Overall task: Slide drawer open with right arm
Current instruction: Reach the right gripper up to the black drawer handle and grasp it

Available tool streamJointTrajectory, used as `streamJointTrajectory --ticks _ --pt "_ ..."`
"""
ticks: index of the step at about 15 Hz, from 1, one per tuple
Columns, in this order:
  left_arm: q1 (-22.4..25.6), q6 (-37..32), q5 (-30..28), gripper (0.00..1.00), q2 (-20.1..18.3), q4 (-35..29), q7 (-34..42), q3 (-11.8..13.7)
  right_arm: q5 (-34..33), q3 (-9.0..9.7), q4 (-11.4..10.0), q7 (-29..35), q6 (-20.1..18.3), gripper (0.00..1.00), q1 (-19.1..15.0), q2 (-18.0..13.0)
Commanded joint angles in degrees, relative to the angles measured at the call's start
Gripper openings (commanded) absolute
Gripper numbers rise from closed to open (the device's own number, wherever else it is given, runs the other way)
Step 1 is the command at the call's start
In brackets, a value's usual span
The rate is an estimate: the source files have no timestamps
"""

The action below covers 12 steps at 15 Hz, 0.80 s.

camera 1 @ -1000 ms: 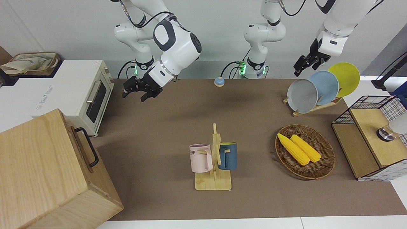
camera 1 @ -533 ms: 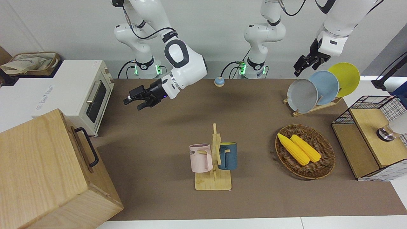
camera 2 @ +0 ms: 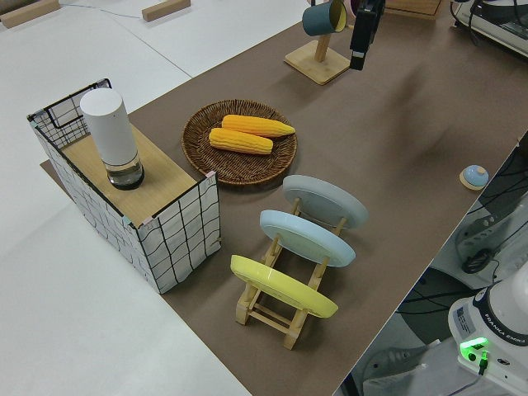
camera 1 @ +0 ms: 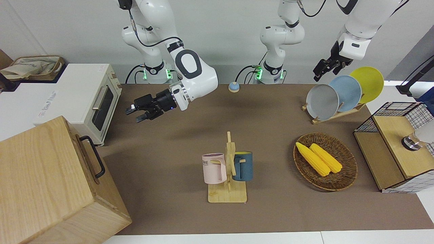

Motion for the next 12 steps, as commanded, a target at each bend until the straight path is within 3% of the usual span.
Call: streamJointTrajectory --ticks 1,12 --pt "-0.24 -0.12 -0.21 0.99 -0.49 0.02 0.55 0.20 -4.86 -1.63 -0.42 0.84 3.29 0.985 -0.43 0.50" --pt "-0.24 -0.12 -0.21 0.99 -0.49 0.02 0.55 0.29 -12.51 -9.46 0.63 7.61 15.60 0.952 -0.96 2.70"
